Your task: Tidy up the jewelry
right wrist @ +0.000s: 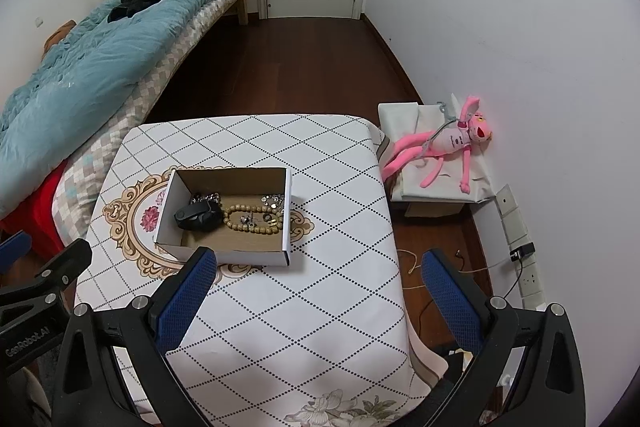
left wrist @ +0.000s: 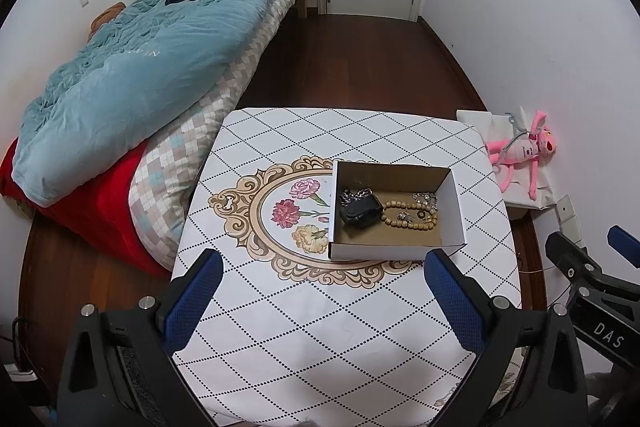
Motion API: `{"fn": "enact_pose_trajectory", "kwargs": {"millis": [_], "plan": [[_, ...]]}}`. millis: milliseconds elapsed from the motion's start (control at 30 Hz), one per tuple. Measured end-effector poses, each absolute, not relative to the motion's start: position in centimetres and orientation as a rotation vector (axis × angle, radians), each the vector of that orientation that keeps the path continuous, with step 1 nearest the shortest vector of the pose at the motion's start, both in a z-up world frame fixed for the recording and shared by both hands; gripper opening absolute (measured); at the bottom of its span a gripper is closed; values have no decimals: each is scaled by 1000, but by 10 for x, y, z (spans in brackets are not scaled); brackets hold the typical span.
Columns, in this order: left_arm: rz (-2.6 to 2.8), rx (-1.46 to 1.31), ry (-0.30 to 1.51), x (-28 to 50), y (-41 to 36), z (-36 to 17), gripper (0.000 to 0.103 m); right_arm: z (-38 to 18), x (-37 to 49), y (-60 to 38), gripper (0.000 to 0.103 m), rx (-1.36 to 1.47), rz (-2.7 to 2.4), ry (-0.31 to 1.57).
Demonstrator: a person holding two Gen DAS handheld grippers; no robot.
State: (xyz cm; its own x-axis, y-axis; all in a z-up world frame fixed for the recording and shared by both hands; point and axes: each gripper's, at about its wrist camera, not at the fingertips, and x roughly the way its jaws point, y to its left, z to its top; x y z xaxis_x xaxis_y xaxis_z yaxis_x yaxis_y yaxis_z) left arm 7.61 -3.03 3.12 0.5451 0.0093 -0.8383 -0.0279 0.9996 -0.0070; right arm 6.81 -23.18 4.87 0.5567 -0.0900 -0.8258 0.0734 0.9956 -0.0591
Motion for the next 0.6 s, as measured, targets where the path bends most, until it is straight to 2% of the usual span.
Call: {"fn": "enact_pose_trajectory", "kwargs": {"millis": [600], "plan": [[26, -20, 993, 76, -27, 32, 103, 49, 71, -228, 103, -22, -84, 983]]}}
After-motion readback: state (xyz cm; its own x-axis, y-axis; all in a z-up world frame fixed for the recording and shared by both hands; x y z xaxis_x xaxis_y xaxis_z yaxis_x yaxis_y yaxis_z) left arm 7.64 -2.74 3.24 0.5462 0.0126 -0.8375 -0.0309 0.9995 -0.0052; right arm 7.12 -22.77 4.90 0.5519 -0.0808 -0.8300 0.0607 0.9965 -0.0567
